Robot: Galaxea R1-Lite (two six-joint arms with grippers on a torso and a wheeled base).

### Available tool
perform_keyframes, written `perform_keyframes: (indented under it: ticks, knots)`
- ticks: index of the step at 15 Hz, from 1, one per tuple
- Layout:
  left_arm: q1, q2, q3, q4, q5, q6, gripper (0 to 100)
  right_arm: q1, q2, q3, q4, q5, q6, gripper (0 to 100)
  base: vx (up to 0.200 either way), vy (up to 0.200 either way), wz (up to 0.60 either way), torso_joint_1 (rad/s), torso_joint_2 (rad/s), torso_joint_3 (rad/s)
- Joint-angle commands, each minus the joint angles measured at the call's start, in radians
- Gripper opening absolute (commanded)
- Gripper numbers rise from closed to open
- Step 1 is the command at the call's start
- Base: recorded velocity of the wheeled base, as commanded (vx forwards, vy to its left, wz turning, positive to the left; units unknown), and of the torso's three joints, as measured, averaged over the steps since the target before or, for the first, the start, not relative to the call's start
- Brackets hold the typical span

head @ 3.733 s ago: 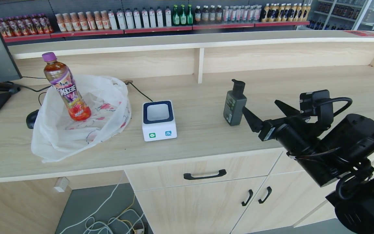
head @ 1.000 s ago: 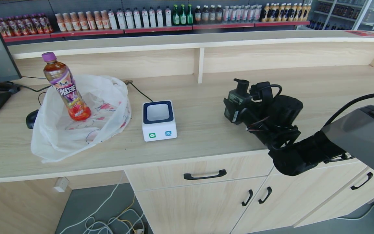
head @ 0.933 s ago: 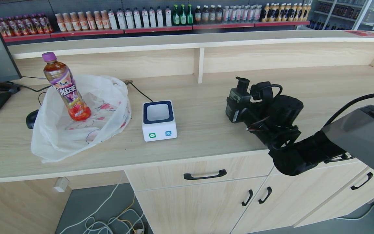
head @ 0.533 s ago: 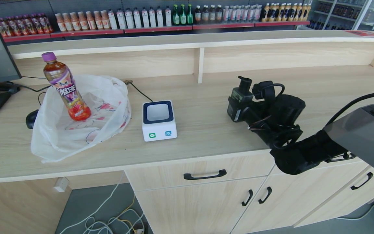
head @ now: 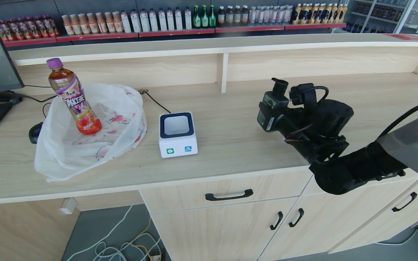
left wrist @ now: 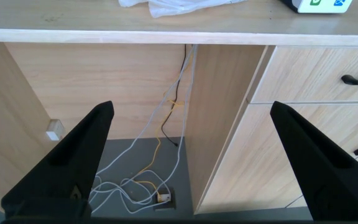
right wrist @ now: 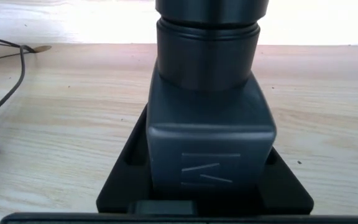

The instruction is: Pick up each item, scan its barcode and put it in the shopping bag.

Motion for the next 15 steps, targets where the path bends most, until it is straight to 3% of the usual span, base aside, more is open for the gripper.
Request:
perform_keyframes:
  ticks: [1, 10, 15]
  knots:
    - [0.0, 0.0, 0.0, 0.0, 0.0, 0.001, 100, 0.001, -0.082, 0.056, -0.004, 0.0, -0.002, 0, 0.0, 0.0, 0.0, 0.0, 0.0, 0.0]
    - [0.0, 0.0, 0.0, 0.0, 0.0, -0.001, 100, 0.047, -0.327, 0.293, -0.012, -0.003, 0.004, 0, 0.0, 0.0, 0.0, 0.0, 0.0, 0.0]
    - [0.0, 0.0, 0.0, 0.0, 0.0, 0.001, 100, 0.114, -0.342, 0.444, -0.214, -0.116, 0.035, 0, 0.0, 0.0, 0.0, 0.0, 0.0, 0.0]
